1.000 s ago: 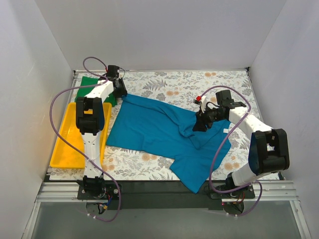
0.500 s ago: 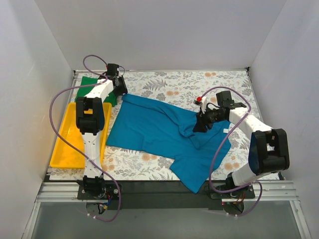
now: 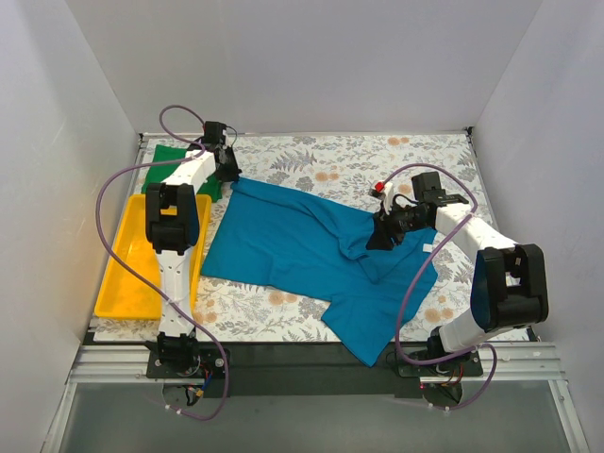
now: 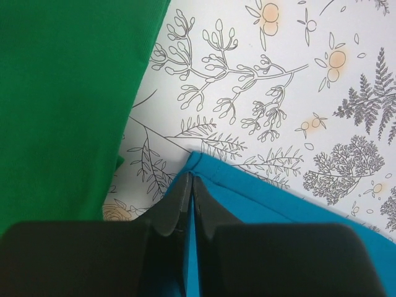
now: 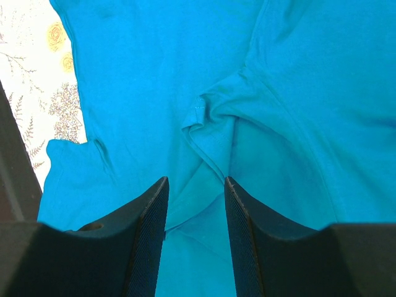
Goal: Fold and stack the t-shirts
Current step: Fold the tshirt
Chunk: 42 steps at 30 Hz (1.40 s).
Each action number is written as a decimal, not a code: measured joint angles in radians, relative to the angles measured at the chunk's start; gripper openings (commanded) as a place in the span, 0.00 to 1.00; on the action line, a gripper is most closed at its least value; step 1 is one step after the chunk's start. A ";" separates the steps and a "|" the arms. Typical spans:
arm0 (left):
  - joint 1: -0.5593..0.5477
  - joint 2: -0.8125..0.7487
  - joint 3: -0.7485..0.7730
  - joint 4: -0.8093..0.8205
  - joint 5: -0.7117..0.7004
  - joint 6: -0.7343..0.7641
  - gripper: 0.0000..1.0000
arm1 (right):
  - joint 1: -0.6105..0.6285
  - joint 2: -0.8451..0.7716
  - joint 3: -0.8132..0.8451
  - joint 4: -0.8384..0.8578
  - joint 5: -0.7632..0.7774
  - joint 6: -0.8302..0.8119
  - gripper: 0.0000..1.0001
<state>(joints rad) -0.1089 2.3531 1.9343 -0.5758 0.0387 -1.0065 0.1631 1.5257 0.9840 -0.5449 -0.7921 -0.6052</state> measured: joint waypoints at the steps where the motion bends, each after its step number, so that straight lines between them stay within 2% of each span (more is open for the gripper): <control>1: 0.000 0.000 0.000 0.000 0.000 0.001 0.00 | 0.000 0.000 0.000 0.000 0.000 0.000 0.48; 9: 0.000 -0.005 -0.005 0.011 0.000 0.001 0.00 | -0.006 0.000 0.000 0.000 -0.004 0.000 0.48; 22: 0.000 -0.185 -0.213 0.103 0.008 0.005 0.00 | -0.009 0.000 0.000 0.000 -0.004 0.000 0.48; 42: 0.002 -0.321 -0.440 0.181 0.001 0.008 0.00 | -0.018 0.000 0.000 0.000 -0.004 0.000 0.48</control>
<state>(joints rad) -0.1070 2.0319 1.4944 -0.3946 0.0399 -0.9985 0.1452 1.5257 0.9836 -0.5449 -0.7959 -0.6048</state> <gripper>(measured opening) 0.010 0.484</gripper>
